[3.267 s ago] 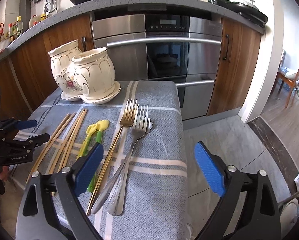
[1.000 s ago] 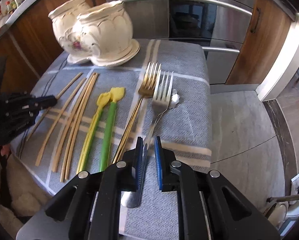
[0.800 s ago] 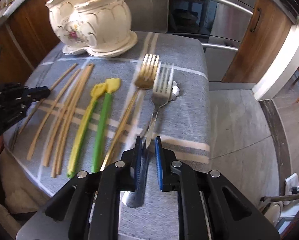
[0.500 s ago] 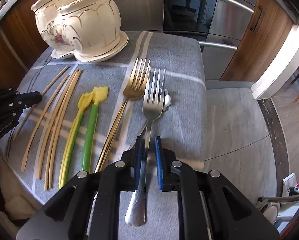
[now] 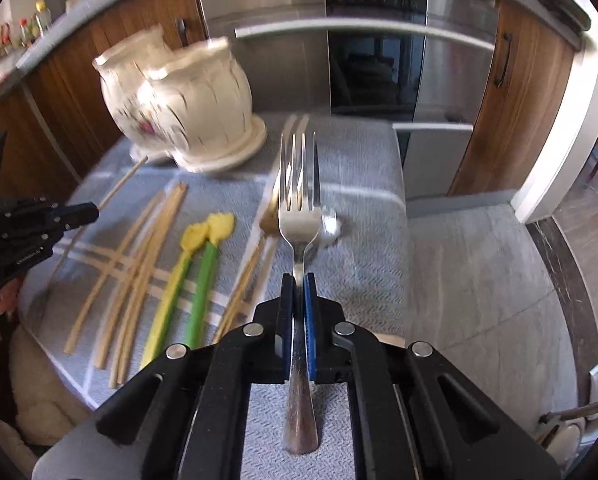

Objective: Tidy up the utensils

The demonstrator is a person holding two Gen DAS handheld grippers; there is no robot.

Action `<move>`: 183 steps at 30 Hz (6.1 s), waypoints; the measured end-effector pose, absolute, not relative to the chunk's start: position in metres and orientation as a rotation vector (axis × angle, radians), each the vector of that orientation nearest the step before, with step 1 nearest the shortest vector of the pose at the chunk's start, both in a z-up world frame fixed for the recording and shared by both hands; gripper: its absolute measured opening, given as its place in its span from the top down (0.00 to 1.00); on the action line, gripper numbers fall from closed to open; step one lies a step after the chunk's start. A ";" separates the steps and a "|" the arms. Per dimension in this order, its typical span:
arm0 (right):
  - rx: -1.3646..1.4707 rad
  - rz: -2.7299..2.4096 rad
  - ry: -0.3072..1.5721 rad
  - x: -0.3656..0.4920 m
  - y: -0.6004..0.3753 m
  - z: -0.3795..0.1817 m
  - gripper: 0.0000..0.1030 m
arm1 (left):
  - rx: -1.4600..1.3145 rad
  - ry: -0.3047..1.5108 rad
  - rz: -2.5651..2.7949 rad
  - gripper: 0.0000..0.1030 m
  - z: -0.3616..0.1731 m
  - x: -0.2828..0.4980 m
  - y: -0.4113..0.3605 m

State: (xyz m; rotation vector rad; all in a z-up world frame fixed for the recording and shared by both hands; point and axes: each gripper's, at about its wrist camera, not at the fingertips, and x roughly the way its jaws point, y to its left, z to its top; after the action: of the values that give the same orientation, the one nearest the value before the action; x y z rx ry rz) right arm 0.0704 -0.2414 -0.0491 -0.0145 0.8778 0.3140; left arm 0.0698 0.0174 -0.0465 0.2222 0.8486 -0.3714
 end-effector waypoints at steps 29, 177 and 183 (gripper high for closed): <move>0.089 0.436 0.332 0.118 -0.181 0.126 0.95 | -0.169 0.194 -0.396 0.95 0.131 0.141 0.050; 0.021 0.360 0.615 0.038 -0.208 0.004 0.95 | 0.200 0.771 -0.422 0.94 -0.018 0.043 -0.006; -0.012 0.381 0.514 0.020 -0.205 0.014 0.95 | 0.184 0.761 -0.432 0.94 -0.016 0.045 -0.002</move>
State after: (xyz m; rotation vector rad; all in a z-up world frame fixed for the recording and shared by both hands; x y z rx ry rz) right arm 0.0197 -0.2055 0.0144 -0.0122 0.5138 0.3808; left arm 0.0445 -0.0021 -0.0157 0.1842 0.7608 -0.4322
